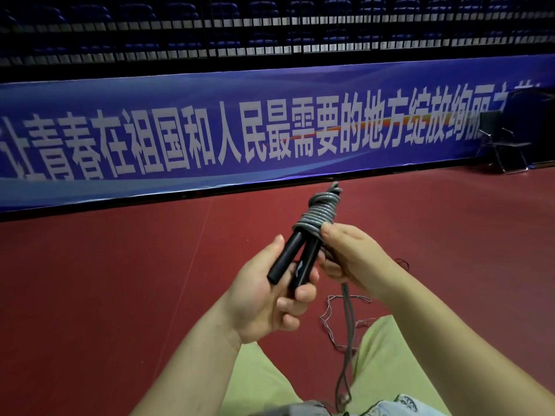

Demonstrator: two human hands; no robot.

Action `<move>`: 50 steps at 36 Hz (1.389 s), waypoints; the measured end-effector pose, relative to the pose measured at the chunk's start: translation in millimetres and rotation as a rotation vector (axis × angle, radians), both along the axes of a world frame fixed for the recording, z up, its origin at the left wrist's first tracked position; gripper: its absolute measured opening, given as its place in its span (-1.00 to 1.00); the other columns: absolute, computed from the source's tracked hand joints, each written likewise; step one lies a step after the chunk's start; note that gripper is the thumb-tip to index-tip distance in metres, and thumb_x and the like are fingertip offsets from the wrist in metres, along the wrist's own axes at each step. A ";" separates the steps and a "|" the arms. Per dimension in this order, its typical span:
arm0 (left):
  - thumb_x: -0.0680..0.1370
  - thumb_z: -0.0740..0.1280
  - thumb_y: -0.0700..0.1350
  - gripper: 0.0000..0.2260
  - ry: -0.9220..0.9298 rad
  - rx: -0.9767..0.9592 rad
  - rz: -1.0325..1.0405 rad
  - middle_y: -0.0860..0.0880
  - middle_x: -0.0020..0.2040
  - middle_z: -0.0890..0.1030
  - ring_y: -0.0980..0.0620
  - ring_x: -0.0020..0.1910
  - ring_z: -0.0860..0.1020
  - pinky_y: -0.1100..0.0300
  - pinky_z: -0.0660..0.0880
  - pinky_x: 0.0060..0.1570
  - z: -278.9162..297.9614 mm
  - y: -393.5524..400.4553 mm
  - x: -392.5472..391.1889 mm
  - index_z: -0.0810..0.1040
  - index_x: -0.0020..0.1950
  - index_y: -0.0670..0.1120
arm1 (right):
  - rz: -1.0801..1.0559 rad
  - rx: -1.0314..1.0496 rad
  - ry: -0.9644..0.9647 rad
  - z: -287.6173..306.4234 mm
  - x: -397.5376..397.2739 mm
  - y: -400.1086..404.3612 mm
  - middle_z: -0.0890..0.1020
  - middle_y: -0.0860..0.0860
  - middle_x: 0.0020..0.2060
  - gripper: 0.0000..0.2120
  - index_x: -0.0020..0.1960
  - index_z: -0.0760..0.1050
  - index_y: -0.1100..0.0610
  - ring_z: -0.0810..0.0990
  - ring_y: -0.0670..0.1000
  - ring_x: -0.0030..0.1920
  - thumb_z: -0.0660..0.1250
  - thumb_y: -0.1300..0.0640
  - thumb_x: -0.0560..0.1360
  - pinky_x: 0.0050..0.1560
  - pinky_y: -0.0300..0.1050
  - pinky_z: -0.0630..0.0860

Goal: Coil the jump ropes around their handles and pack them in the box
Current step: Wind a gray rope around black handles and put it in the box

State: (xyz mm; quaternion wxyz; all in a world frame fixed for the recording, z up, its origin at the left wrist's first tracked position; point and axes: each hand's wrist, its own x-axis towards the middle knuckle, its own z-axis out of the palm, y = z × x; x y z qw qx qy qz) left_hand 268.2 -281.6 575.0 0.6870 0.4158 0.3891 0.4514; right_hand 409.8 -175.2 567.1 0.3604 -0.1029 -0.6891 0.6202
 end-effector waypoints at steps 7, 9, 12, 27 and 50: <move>0.58 -0.08 0.30 -0.43 0.261 0.042 0.239 0.00 -0.39 0.45 0.15 -0.55 0.16 0.26 0.14 -0.48 -8.5 5.2 6.7 0.49 -0.11 -0.13 | -0.187 0.109 -0.221 -3.7 3.8 -0.1 0.35 0.00 -0.46 -0.61 -0.16 0.38 0.20 0.18 -0.08 -0.52 0.16 -0.14 0.57 -0.53 -0.27 0.10; 0.60 -0.08 0.27 -0.44 0.339 0.082 0.300 -0.01 -0.40 0.46 0.14 -0.55 0.16 0.24 0.14 -0.45 -7.3 5.5 10.1 0.51 -0.11 -0.13 | -0.266 0.160 -0.246 -4.6 3.0 -1.4 0.30 0.01 -0.48 -0.64 -0.23 0.34 0.17 0.15 -0.08 -0.53 0.11 -0.06 0.62 -0.53 -0.24 0.10; 0.62 -0.07 0.24 -0.46 0.487 0.152 0.372 0.01 -0.40 0.47 0.13 -0.54 0.19 0.20 0.15 -0.42 -4.4 6.0 11.0 0.52 -0.12 -0.11 | -0.388 0.206 -0.253 -8.0 0.4 0.2 0.27 -0.09 -0.57 -0.59 -0.30 0.36 0.15 0.14 -0.10 -0.56 0.12 -0.06 0.62 -0.53 -0.24 0.09; 0.53 0.07 0.23 -0.57 1.078 0.421 0.671 0.05 -0.38 0.40 -0.01 -0.33 0.38 0.06 0.29 -0.27 1.4 8.6 -0.1 0.41 -0.25 -0.10 | -0.336 -0.040 -0.159 1.9 -6.5 -13.9 0.46 -0.02 -0.50 -0.42 -0.13 0.50 0.17 0.33 -0.07 -0.54 0.07 -0.35 0.45 -0.44 -0.21 0.23; 0.39 0.06 0.39 -0.30 -0.015 0.062 -0.190 -0.06 -0.24 0.56 0.03 -0.36 0.50 0.17 0.47 -0.29 -3.1 -3.5 8.8 0.61 0.11 -0.13 | -0.144 -0.148 0.086 10.6 5.6 -21.3 0.36 -0.08 -0.60 -0.58 -0.26 0.35 0.10 0.30 -0.12 -0.63 0.33 -0.20 0.09 -0.57 -0.34 0.23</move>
